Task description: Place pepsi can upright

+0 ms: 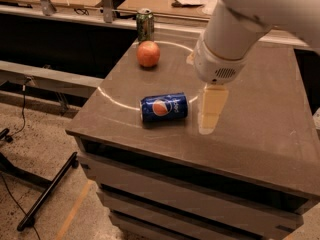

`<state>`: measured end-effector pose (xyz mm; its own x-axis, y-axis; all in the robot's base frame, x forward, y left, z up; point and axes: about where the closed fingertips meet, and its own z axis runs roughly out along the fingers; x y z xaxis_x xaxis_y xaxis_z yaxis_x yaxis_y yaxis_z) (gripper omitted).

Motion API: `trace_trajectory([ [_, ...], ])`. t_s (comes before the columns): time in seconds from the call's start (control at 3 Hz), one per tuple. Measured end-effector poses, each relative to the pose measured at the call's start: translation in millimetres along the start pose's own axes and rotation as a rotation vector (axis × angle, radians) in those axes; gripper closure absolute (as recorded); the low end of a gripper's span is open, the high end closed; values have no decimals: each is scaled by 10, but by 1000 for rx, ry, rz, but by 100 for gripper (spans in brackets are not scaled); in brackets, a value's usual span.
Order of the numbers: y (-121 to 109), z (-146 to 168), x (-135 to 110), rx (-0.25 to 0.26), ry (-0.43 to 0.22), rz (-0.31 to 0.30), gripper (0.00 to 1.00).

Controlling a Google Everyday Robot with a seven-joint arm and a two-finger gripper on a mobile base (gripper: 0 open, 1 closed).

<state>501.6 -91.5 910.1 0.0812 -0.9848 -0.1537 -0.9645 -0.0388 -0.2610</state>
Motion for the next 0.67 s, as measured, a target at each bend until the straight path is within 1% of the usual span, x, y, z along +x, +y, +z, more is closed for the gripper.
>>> trace_trajectory([
  [0.33,-69,380,-334,-57,12,-81,0],
  [0.67,-123,589,-538,-105,19,-109,0],
])
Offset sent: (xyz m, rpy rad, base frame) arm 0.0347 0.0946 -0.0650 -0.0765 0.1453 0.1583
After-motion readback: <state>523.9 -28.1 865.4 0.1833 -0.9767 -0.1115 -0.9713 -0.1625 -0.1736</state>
